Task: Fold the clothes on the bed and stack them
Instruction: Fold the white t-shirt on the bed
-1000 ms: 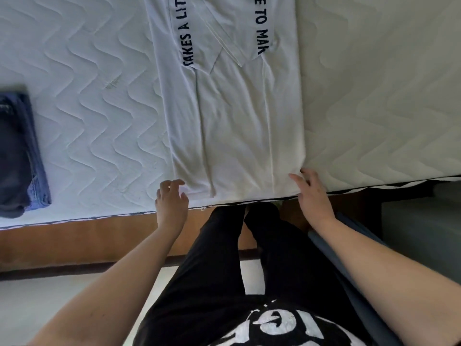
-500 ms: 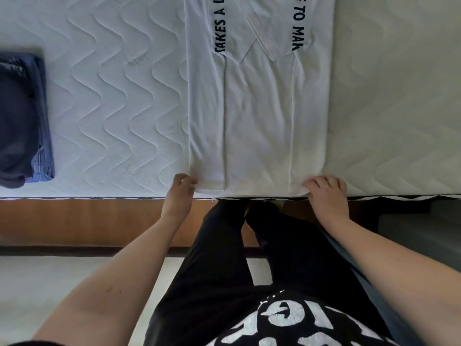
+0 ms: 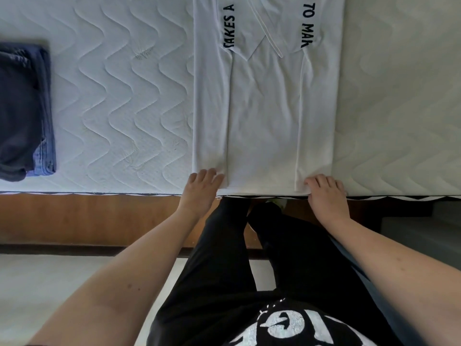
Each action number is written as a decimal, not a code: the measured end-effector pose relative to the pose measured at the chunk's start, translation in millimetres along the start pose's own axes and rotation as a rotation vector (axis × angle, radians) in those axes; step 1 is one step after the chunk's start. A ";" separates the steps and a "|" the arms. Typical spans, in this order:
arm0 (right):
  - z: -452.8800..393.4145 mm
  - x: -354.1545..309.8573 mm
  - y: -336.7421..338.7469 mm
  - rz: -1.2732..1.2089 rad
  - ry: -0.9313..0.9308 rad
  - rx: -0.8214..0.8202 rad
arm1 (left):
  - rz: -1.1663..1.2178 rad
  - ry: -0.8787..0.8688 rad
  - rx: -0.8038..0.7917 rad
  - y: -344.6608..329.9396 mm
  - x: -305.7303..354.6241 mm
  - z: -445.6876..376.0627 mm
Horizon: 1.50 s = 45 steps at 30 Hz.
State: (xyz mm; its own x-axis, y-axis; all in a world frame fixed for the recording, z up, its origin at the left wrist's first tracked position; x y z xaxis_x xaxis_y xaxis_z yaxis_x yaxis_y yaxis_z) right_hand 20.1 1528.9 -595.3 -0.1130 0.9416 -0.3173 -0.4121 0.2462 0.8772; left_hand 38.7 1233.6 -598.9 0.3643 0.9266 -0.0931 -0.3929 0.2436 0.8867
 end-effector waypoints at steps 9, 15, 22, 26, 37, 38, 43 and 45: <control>-0.3 -1.6 1.7 -0.031 -0.033 -0.018 | 0.065 -0.144 0.098 24.9 17.2 -8.1; 0.0 -7.7 1.5 0.017 0.014 -0.019 | 0.100 -0.138 0.076 22.9 22.6 -5.1; -7.0 -15.3 -10.1 0.062 0.050 -0.045 | 0.013 -0.138 0.085 13.3 17.9 -0.5; -8.5 -14.7 -10.8 0.081 0.083 -0.046 | -0.137 -0.100 -0.102 -13.2 5.2 7.9; -10.9 -2.7 -1.3 -0.004 0.152 -0.042 | 0.157 0.019 -0.048 -11.6 -33.3 18.7; -11.4 -2.6 -0.7 0.005 0.154 -0.043 | 0.117 0.006 -0.038 -9.4 -33.2 19.3; -13.9 -3.1 0.5 0.022 0.133 -0.088 | 0.035 -0.021 -0.016 -7.1 -36.9 21.4; -14.0 -3.9 0.5 0.026 0.124 -0.109 | 0.026 -0.016 -0.014 -5.3 -37.9 21.7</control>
State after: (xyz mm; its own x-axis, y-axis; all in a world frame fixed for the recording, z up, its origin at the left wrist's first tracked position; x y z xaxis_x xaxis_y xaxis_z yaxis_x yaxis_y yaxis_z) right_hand 7.7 1522.1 -598.7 -0.2327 0.9101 -0.3428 -0.5024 0.1892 0.8437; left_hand 45.3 1191.0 -590.3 0.3674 0.9280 -0.0624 -0.4144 0.2234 0.8823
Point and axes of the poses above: each hand's wrist, its own z-axis away from the middle knuckle, its own y-axis out of the back of the hand, x = y × z, the point moved 9 cm from there along -z, towards the middle knuckle, and after that the axes turned 15 degrees about -z, right-handed, at the moved point
